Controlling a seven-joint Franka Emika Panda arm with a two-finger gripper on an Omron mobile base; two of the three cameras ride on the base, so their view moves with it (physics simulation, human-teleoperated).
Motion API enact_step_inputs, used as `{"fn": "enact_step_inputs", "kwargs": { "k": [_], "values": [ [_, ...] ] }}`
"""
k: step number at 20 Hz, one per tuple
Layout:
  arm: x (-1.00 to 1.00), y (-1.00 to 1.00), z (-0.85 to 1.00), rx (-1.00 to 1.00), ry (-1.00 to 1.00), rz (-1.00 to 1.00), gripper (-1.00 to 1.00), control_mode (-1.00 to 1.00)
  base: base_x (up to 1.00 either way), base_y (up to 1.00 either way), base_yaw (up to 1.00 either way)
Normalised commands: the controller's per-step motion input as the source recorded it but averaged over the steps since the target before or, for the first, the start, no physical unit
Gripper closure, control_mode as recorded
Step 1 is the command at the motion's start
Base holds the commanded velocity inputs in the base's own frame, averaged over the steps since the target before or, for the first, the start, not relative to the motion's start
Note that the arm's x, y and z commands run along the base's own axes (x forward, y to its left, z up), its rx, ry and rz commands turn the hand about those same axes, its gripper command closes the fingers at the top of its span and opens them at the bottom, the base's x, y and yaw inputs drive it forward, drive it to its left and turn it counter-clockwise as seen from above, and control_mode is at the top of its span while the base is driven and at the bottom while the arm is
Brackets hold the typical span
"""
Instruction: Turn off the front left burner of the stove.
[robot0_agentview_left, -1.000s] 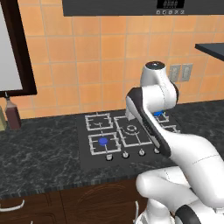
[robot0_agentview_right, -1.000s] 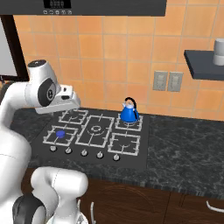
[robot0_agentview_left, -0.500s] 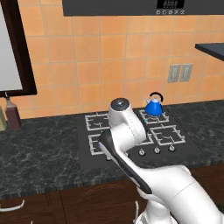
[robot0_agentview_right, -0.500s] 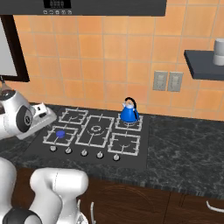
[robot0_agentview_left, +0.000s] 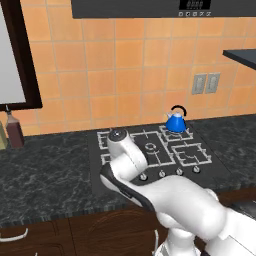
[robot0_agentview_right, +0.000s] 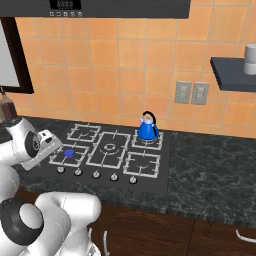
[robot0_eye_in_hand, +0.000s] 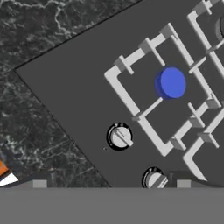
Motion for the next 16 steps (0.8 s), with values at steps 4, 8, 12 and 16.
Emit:
{"fn": "enact_step_inputs", "kwargs": {
  "k": [4,8,12,16],
  "values": [
    [0.24,0.00,-0.26,-0.03,0.20,0.00,-1.00,-1.00,0.00,0.00,0.00],
    [0.05,0.00,-0.46,0.00,0.13,0.00,-1.00,-1.00,0.00,0.00,0.00],
    [0.03,0.00,-0.63,0.00,0.08,0.00,-1.00,-1.00,0.00,0.00,0.00],
    [0.26,0.00,-0.36,0.00,0.06,0.00,-1.00,-1.00,0.00,0.00,0.00]
  ]
}}
